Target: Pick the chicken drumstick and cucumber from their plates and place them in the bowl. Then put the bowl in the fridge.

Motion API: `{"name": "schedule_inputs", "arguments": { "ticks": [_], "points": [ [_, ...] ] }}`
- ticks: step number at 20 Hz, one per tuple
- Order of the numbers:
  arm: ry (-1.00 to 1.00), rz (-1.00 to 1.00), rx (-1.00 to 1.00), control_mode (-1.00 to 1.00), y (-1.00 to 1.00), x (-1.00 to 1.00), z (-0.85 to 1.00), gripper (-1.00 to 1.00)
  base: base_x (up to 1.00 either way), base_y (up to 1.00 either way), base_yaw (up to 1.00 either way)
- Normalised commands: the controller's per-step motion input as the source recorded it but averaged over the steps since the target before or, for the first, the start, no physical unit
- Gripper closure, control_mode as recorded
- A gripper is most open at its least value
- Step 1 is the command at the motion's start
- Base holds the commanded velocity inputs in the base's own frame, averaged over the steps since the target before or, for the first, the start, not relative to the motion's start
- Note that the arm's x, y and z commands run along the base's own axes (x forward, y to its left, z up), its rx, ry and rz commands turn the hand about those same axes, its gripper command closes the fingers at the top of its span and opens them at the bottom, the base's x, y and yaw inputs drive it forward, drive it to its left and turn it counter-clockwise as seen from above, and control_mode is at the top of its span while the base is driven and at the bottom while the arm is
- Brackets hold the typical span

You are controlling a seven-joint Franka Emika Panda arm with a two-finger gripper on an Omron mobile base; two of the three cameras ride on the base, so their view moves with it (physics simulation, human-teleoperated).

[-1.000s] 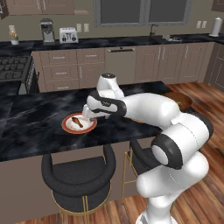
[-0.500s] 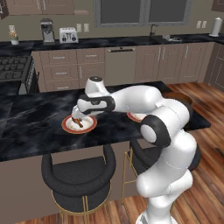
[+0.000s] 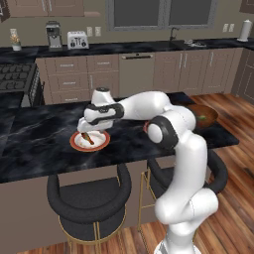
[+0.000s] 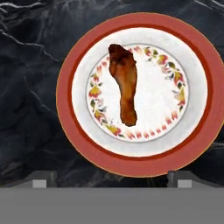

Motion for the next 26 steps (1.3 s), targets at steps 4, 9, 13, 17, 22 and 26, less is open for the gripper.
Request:
{"name": "schedule_inputs", "arguments": {
  "ticks": [4,9,13,17,22,26],
  "points": [
    [0.06,0.00,-0.10,-1.00,0.23,0.52,-0.21,-1.00,0.00,0.00,0.00],
    [-0.06,0.00,-0.27,-1.00,0.29,0.17,-0.27,-1.00,0.00,0.00,0.00],
    [0.00,0.00,-0.13,-1.00,0.19,0.32,-0.39,-1.00,0.00,0.00,0.00],
    [0.00,0.00,-0.01,-1.00,0.04,0.30,-0.38,-1.00,0.00,0.00,0.00],
    [0.00,0.00,0.00,-1.00,-0.01,0.30,-0.20,-1.00,0.00,0.00,0.00],
    [0.00,0.00,0.01,-1.00,-0.10,0.04,-0.16,-1.00,0.00,0.00,0.00]
  ]
}}
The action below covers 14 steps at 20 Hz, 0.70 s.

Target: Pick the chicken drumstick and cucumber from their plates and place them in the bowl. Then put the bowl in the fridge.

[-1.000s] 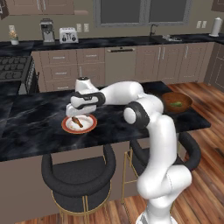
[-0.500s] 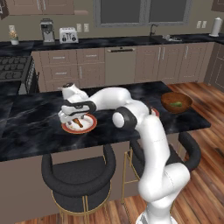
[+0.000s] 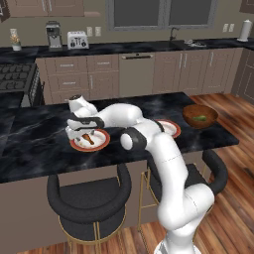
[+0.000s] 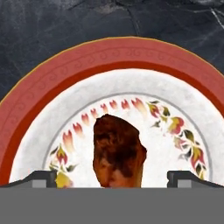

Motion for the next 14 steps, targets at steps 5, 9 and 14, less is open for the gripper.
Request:
{"name": "schedule_inputs", "arguments": {
  "ticks": [5,9,14],
  "points": [
    [0.03,0.00,0.05,-1.00,-0.02,0.02,-0.22,1.00,0.00,0.00,0.00],
    [0.02,0.00,0.09,-1.00,-0.04,0.08,-0.31,1.00,0.00,0.00,0.00],
    [0.00,0.00,0.09,-1.00,-0.09,0.05,-0.23,1.00,0.00,0.00,0.00]
  ]
}}
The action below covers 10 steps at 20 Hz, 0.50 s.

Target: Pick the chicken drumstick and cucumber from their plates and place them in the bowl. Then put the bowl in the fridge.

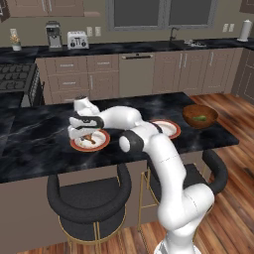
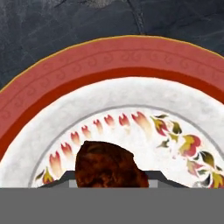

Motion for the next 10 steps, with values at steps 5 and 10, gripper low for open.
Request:
{"name": "schedule_inputs", "arguments": {
  "ticks": [5,10],
  "points": [
    [0.00,0.00,0.08,-1.00,-0.05,-0.01,0.43,1.00,0.00,0.00,0.00],
    [0.01,0.00,0.06,-1.00,-0.27,-0.32,0.48,1.00,0.00,0.00,0.00]
  ]
}}
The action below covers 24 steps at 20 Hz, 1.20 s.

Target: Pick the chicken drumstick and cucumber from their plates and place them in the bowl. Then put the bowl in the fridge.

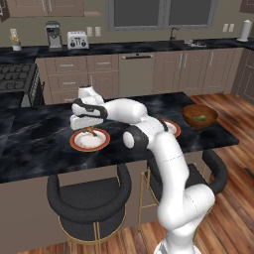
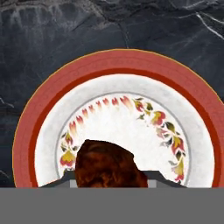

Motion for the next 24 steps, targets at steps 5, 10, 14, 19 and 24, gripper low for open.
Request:
{"name": "schedule_inputs", "arguments": {
  "ticks": [5,10,14,19,24],
  "points": [
    [0.00,0.00,0.00,-1.00,-0.52,-0.60,0.18,1.00,0.00,0.00,0.00],
    [0.00,0.00,0.00,-1.00,-0.59,-0.66,0.05,1.00,0.00,0.00,0.00],
    [-0.01,0.00,0.00,-1.00,-0.62,-0.66,0.07,1.00,0.00,0.00,0.00],
    [-0.06,0.00,-0.01,-1.00,-0.62,-0.59,0.04,1.00,0.00,0.00,0.00],
    [-0.02,-0.02,-0.02,-1.00,-0.62,-0.29,0.26,1.00,0.00,0.00,0.00]
  ]
}}
